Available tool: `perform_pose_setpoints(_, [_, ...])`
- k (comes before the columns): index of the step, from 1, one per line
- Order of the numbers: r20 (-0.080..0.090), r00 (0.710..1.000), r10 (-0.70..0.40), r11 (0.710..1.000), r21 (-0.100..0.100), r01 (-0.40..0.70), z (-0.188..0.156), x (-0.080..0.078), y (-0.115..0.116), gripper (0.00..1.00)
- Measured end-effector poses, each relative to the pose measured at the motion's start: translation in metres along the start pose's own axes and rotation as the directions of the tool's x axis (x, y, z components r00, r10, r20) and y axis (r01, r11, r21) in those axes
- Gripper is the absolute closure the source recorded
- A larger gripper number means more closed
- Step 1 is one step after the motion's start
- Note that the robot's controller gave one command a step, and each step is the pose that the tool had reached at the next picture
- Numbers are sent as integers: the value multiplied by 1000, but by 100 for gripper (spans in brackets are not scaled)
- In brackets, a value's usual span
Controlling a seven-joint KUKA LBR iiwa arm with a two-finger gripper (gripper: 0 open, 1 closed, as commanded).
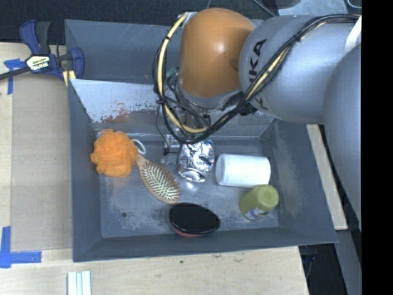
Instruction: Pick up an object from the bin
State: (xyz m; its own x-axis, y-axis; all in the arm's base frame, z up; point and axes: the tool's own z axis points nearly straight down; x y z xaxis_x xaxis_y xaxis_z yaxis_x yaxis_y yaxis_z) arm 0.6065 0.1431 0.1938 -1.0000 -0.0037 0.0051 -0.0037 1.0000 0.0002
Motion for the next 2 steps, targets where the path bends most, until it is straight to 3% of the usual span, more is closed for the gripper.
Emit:
perform_pose_setpoints(1, [-3, 999, 34, 999, 0, -34, 42, -12, -2, 0])
perform_pose_setpoints(2, [5, 961, -277, 961, -1, 277, -1, 9, 14, 0])
